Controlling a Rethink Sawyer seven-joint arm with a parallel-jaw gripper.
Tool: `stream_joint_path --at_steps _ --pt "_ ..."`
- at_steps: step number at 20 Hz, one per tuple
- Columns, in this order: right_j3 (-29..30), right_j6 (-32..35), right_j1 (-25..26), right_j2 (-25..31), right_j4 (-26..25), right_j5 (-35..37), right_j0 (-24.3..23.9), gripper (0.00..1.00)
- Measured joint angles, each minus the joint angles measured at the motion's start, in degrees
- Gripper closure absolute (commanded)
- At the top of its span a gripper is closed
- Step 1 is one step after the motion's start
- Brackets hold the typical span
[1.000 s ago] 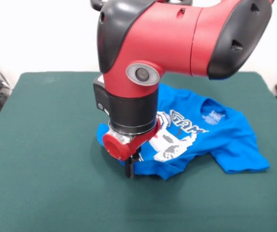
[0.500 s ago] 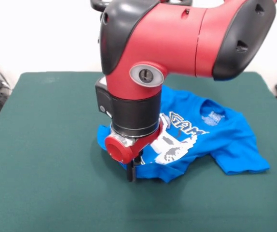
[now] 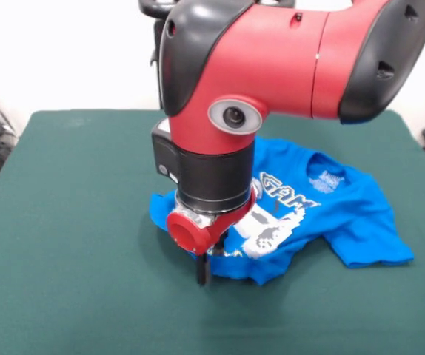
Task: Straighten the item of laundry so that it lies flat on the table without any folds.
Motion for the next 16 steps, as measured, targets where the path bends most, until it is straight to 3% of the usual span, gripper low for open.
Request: stream_joint_path --at_steps 16 --pt "-1.3 0.0 0.0 -0.1 -0.4 0.0 0.3 0.0"
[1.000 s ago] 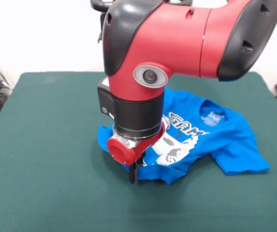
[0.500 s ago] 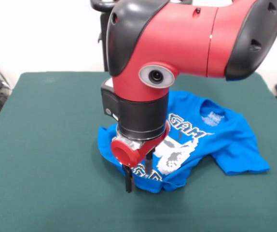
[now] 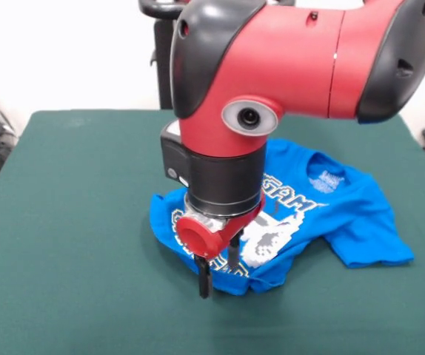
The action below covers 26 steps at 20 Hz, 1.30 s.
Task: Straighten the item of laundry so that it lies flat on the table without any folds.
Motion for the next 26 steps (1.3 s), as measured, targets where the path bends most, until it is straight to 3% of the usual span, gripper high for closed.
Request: stream_joint_path --at_steps 14,26 --pt "-1.0 0.0 0.3 -0.5 -0.4 -0.4 3.9 0.0" --pt "-4.9 0.0 6.7 -6.2 -4.2 -3.3 4.6 0.0"
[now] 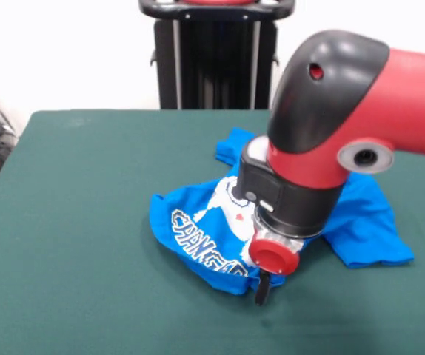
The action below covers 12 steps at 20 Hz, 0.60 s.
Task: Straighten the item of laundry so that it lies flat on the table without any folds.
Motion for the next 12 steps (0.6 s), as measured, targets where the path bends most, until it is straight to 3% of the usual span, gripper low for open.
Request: stream_joint_path --at_steps 12 --pt "-0.7 0.0 3.4 -2.7 -0.4 -2.2 -0.1 0.0"
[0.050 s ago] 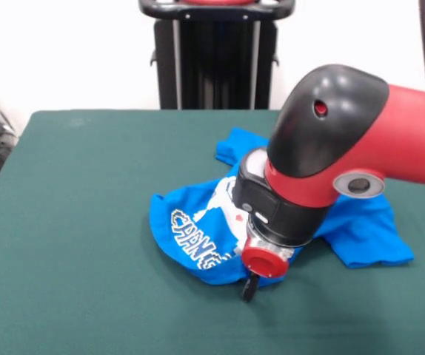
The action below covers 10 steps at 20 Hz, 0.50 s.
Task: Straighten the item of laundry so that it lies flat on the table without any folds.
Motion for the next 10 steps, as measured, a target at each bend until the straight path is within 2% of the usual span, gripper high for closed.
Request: stream_joint_path --at_steps 7,8,10 --pt "-0.1 0.0 0.0 0.0 0.2 0.0 0.0 0.0" --pt "-0.1 0.0 0.0 0.0 0.5 -0.1 0.0 1.0" --pt "-0.1 0.0 0.0 0.0 0.6 -0.1 0.0 1.0"
